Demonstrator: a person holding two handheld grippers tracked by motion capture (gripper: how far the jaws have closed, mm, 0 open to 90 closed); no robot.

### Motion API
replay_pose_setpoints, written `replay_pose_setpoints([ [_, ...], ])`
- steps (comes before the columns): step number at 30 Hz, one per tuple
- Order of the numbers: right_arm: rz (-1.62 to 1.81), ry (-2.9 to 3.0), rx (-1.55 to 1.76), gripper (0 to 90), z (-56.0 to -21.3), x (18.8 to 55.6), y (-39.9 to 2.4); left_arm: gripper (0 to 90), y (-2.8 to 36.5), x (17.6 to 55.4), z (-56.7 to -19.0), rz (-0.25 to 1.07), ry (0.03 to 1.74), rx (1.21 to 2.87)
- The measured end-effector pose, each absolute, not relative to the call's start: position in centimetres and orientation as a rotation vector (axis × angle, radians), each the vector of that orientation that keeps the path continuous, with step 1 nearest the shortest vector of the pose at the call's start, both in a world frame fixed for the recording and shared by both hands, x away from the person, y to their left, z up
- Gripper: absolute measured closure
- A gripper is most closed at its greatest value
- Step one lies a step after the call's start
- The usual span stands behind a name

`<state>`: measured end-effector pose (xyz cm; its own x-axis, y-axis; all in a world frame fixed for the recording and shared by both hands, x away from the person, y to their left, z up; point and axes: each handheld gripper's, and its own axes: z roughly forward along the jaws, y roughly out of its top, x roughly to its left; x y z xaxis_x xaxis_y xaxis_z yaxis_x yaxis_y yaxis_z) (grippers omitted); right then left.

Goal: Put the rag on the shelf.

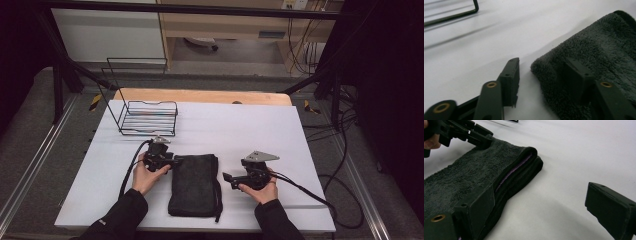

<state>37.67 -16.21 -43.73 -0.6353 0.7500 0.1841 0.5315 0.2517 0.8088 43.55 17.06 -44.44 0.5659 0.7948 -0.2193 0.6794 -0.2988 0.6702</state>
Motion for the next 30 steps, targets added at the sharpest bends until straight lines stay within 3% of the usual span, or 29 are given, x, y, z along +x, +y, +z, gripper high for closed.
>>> replay_pose_setpoints([
  [10, 1.342, 2.266, 1.226, 5.9, -43.4, 38.5, -15.7, 70.5, 17.0, 43.1, -44.6, 0.125, 1.180, 2.058],
  [19, 1.313, 2.288, 1.258, 3.7, -43.3, 41.1, -12.0, 73.4, 16.8, 42.8, -44.6, 0.164, 1.151, 2.080],
  [30, 1.210, 2.390, 1.320, 37.4, -45.3, 42.4, -10.3, 73.6, 16.7, 42.6, -44.8, 0.199, 1.112, 2.085],
])
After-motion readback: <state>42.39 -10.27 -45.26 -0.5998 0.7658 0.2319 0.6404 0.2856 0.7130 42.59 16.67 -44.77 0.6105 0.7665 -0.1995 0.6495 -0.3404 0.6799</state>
